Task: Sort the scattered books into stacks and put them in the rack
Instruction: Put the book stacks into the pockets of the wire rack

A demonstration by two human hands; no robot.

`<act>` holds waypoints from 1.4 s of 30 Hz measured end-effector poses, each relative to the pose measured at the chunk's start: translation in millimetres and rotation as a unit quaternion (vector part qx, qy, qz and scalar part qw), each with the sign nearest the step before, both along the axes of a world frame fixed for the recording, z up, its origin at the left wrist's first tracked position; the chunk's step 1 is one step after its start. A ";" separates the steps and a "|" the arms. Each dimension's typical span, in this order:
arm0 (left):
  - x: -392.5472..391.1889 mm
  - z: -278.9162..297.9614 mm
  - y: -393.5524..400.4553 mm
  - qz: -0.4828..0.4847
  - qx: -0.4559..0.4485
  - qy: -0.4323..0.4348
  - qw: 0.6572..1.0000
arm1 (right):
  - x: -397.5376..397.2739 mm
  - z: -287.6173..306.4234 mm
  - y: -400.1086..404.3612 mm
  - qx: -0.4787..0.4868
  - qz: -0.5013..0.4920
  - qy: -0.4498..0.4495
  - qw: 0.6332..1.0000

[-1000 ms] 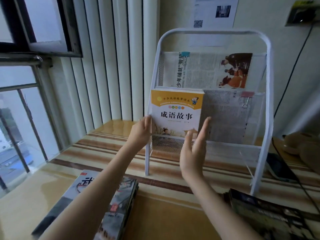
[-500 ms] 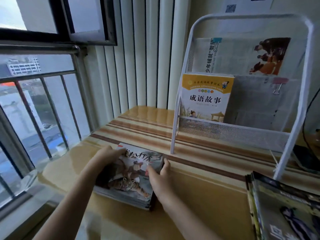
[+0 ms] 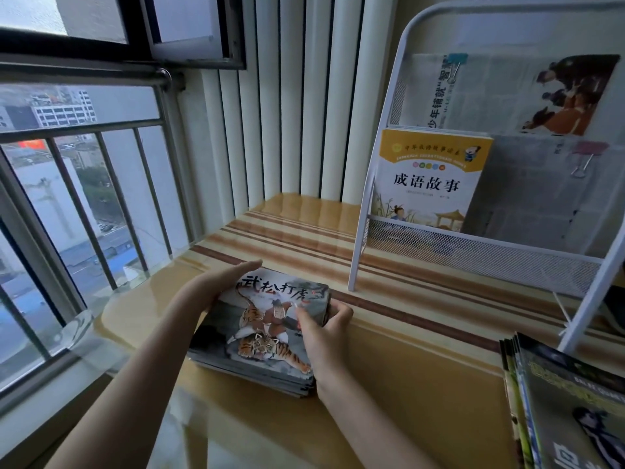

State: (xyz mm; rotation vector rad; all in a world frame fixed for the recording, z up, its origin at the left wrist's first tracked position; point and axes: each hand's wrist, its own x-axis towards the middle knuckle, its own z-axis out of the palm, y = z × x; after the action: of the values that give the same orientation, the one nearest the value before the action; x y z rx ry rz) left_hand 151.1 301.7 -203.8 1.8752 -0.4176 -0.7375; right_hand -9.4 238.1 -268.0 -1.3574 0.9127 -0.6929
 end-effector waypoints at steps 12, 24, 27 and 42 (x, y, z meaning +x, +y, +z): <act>-8.6 9.0 2.0 -0.017 -0.044 -0.040 0.998 | -12.7 6.6 -9.3 -0.037 0.048 -0.054 0.997; -89.7 22.9 -18.3 -0.085 -0.363 -0.108 0.922 | -82.0 72.3 -78.5 -0.200 0.077 -0.164 0.963; -94.0 -2.4 -22.8 -0.146 -0.358 -0.086 0.918 | -101.1 48.1 -83.4 -0.171 0.094 -0.122 0.973; -102.5 -28.5 -35.5 0.013 -0.283 -0.184 0.941 | -80.4 40.8 -69.3 -0.191 -0.014 -0.100 0.976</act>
State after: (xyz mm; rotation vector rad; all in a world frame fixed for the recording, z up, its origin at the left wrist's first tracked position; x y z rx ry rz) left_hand 48.6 266.2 -232.3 1.4550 -0.7539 -0.2008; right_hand -89.7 168.8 -227.2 -1.5781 0.6571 -1.0459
